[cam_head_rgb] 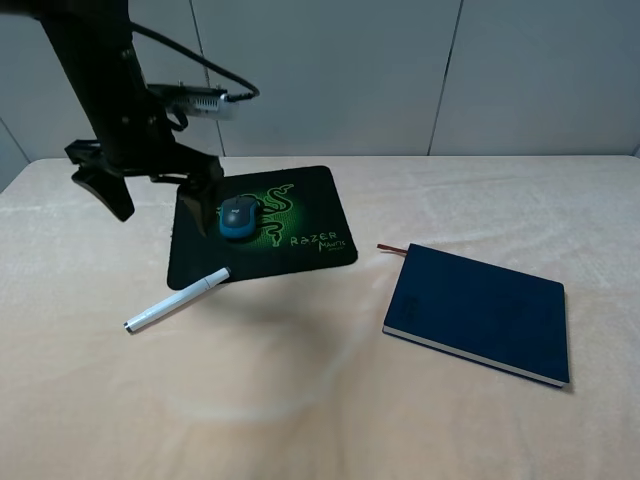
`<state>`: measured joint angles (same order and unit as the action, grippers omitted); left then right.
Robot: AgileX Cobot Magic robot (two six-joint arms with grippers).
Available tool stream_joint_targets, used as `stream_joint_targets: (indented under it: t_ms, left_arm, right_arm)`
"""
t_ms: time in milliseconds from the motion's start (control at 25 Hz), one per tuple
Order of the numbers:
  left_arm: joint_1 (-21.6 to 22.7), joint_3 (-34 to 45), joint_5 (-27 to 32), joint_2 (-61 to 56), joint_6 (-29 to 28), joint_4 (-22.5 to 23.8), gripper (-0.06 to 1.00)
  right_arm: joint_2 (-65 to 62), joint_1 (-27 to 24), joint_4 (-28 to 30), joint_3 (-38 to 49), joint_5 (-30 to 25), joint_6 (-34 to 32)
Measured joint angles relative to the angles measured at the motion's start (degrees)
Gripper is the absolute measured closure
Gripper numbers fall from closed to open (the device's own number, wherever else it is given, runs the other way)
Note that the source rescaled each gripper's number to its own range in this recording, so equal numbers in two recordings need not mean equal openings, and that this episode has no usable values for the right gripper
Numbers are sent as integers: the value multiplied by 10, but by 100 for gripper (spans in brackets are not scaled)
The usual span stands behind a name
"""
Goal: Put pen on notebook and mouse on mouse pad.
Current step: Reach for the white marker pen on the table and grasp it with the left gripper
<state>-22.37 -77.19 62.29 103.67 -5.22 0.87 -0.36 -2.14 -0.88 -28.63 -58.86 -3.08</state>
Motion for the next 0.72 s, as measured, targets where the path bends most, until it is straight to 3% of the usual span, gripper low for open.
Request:
stream_joint_targets:
  t_ms: [360,720]
  left_arm:
    - [0,128,-75,0,30,0,-4]
    - [0,158,-162,15,43,27,-4]
  right_arm:
    - [0,0,0,0,0,0]
    - [0,0,0,0,0,0]
